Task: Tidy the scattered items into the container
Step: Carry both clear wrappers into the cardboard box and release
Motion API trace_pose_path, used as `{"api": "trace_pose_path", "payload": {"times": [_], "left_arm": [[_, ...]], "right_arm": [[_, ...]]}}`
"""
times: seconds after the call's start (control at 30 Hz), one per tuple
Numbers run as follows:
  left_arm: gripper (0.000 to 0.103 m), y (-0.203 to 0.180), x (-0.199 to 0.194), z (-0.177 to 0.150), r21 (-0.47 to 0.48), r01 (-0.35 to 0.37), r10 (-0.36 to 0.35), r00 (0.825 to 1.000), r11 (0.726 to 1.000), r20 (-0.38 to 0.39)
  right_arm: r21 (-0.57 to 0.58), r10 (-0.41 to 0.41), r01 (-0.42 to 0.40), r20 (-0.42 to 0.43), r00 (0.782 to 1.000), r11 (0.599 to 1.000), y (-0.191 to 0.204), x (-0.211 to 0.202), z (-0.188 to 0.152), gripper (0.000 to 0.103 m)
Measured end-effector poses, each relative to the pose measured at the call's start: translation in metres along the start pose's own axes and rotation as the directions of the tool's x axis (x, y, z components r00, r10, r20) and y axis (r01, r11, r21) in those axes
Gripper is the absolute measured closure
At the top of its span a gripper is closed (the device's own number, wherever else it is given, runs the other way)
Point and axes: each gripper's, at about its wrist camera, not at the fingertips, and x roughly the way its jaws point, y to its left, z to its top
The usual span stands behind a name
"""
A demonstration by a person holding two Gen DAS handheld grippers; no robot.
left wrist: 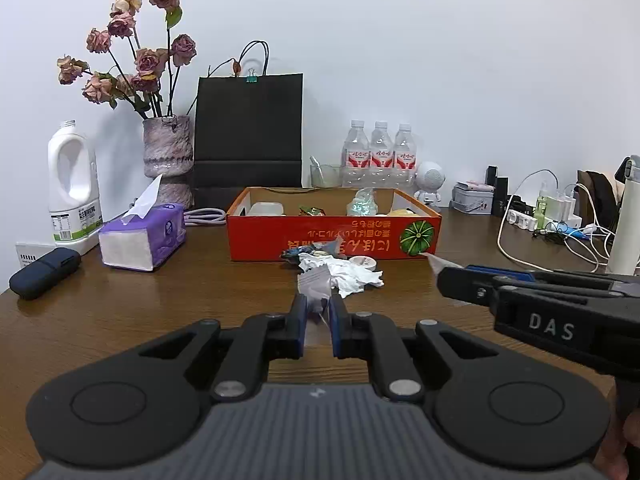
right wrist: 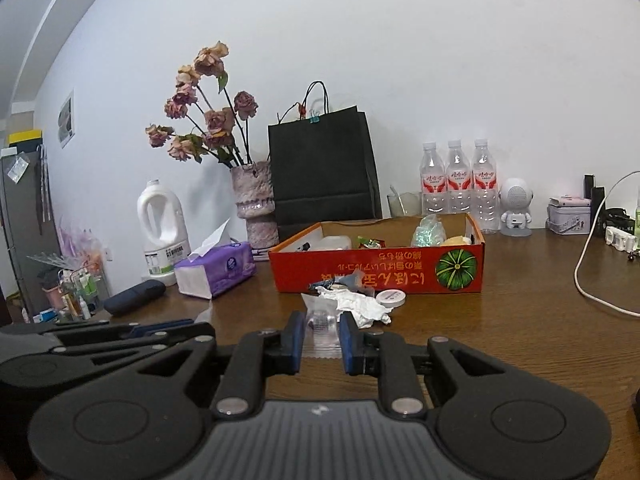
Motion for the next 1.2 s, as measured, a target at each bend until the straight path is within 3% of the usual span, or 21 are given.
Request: {"api": "trace_pose_path", "payload": {"times": [0.13, 0.27, 0.43, 0.57, 0.67, 0.77, 0.87, 0.93, 1.07, 1.13, 1.2], "left_arm": [[0.091, 0.007, 0.012, 0.008, -0.005, 0.018, -0.018, 1.0, 1.0, 0.001], [0.091, 0.015, 0.048, 0.045, -0.004, 0.088, -0.088, 0.996, 0.996, 0.018], [0.091, 0.016, 0.147, 0.122, -0.016, 0.186, -0.186, 0.982, 0.982, -0.026], [0.091, 0.017, 0.243, 0.167, -0.118, 0.227, -0.241, 0.963, 0.967, -0.117], [0.091, 0.014, 0.315, 0.184, -0.136, 0.222, -0.249, 0.939, 0.966, -0.238], [0.091, -0.003, 0.371, 0.184, -0.026, 0.166, -0.166, 0.931, 0.986, -0.325], [0.09, -0.015, 0.412, 0.172, 0.058, 0.14, -0.104, 0.905, 0.989, -0.413], [0.09, -0.018, 0.428, 0.162, 0.069, 0.136, -0.089, 0.883, 0.988, -0.462], [0.089, -0.012, 0.441, 0.151, 0.029, 0.149, -0.113, 0.849, 0.988, -0.516], [0.083, -0.008, 0.438, 0.152, 0.018, 0.165, -0.131, 0.842, 0.986, -0.524], [0.077, -0.004, 0.432, 0.159, 0.017, 0.161, -0.13, 0.847, 0.987, -0.516]], "right_arm": [[0.006, -0.011, 0.011, 0.012, 1.0, 1.0, -0.005, 0.006, 0.01, 0.085], [0.017, -0.026, 0.026, 0.029, 0.999, 1.0, -0.025, 0.029, 0.046, 0.085], [0.076, -0.039, 0.036, 0.034, 0.999, 0.996, -0.072, 0.1, 0.119, 0.085], [0.176, -0.01, 0.028, -0.1, 0.995, 0.984, -0.124, 0.188, 0.165, 0.085], [0.169, -0.067, 0.116, -0.275, 0.959, 0.979, -0.148, 0.259, 0.183, 0.085], [0.109, -0.132, 0.204, -0.461, 0.878, 0.973, -0.167, 0.332, 0.181, 0.085], [0.031, -0.209, 0.269, -0.548, 0.81, 0.963, -0.174, 0.378, 0.169, 0.085], [0.009, -0.222, 0.281, -0.586, 0.779, 0.96, -0.176, 0.396, 0.156, 0.085], [0.027, -0.2, 0.27, -0.605, 0.771, 0.962, -0.181, 0.411, 0.143, 0.085], [0.022, -0.195, 0.264, -0.613, 0.765, 0.964, -0.179, 0.413, 0.143, 0.079], [0.013, -0.2, 0.26, -0.604, 0.772, 0.965, -0.176, 0.41, 0.15, 0.07]]}}
